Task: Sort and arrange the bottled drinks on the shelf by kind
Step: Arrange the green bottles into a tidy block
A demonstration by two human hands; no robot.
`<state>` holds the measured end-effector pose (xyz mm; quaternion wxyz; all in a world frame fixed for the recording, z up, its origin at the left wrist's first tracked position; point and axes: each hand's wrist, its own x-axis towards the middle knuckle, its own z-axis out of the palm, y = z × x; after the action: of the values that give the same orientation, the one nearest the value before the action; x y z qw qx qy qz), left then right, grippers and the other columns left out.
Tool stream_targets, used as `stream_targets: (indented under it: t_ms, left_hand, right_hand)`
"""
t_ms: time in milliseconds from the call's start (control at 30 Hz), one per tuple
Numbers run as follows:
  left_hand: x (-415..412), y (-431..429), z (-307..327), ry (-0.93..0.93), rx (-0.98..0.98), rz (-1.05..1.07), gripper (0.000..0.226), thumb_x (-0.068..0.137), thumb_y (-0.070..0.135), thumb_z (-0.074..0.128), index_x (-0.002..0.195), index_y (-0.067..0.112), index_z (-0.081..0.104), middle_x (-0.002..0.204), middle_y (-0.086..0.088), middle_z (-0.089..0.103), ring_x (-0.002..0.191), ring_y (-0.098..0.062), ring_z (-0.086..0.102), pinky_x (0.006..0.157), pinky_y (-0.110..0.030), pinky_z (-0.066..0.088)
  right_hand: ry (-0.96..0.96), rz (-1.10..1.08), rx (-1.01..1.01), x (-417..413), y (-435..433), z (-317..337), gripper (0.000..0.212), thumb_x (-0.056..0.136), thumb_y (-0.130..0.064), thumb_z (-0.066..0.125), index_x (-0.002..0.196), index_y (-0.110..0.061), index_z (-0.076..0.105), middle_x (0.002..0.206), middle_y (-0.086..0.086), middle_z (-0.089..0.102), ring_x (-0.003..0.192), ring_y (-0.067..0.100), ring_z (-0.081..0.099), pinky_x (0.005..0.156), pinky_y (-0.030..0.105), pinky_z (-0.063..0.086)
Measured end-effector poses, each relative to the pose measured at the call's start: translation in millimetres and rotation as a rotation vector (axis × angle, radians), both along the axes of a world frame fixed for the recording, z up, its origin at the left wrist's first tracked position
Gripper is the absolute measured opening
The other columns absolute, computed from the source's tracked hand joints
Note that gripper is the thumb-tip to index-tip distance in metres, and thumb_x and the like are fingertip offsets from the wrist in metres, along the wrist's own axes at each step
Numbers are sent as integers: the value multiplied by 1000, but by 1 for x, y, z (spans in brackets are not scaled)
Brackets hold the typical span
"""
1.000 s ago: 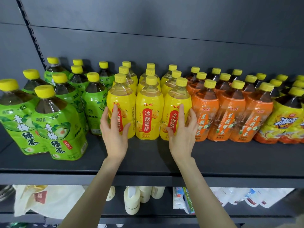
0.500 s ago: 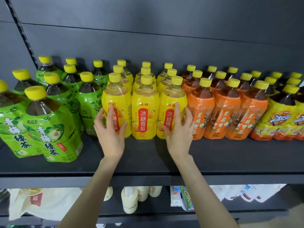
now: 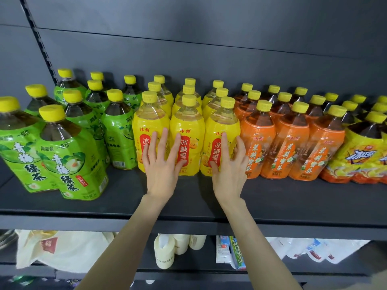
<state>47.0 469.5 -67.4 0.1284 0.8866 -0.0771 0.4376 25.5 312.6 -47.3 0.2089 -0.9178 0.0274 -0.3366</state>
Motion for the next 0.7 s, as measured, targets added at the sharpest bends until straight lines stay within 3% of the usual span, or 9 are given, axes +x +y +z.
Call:
stream_targets:
  t_ms: [133, 233, 333, 433, 567, 700]
  left_hand:
    - [-4, -2, 5, 39, 26, 44, 75, 73, 32, 81, 138, 15, 49, 144, -20, 43, 135, -43, 36, 104, -59, 31]
    - [-12, -2, 12, 85, 23, 28, 71, 75, 30, 79, 138, 14, 50, 145, -20, 42, 136, -43, 35, 104, -60, 31]
    - [-24, 3, 20, 91, -77, -53, 54, 82, 22, 74, 132, 11, 56, 143, -19, 45, 132, -42, 40, 97, -57, 39]
    - [-40, 14, 29, 58, -225, -111, 35, 85, 15, 70, 117, 4, 64, 129, -18, 57, 113, -40, 55, 85, -50, 47]
    - [-65, 37, 46, 26, -357, -176, 26, 88, 12, 65, 112, 2, 66, 109, -15, 64, 100, -33, 62, 77, -48, 53]
    - [-85, 70, 60, -26, -444, -180, 25, 88, 17, 59, 105, 1, 68, 98, -12, 66, 90, -25, 63, 76, -32, 49]
  right_hand:
    - [17, -5, -24, -1, 0, 2, 89, 78, -11, 78, 150, -26, 27, 150, 20, 32, 118, 39, 46, 65, 41, 54]
    - [28, 37, -21, -6, -4, 6, 80, 86, -17, 71, 151, -26, 26, 151, 19, 28, 125, 36, 41, 75, 40, 54]
    - [-43, 104, 73, -15, -5, 10, 57, 89, -19, 67, 142, -16, 45, 147, 19, 36, 126, 35, 44, 81, 40, 51]
    - [-126, 160, 150, -25, 1, 12, 35, 90, -17, 65, 123, -6, 62, 134, 17, 52, 118, 33, 52, 86, 35, 46]
    - [-110, 278, 284, -39, 23, 23, 22, 91, -14, 63, 110, -2, 68, 122, 13, 63, 115, 29, 56, 90, 29, 39]
    - [-117, 396, 393, -47, 60, 40, 20, 93, -13, 61, 107, -3, 69, 113, 11, 67, 108, 26, 60, 91, 41, 49]
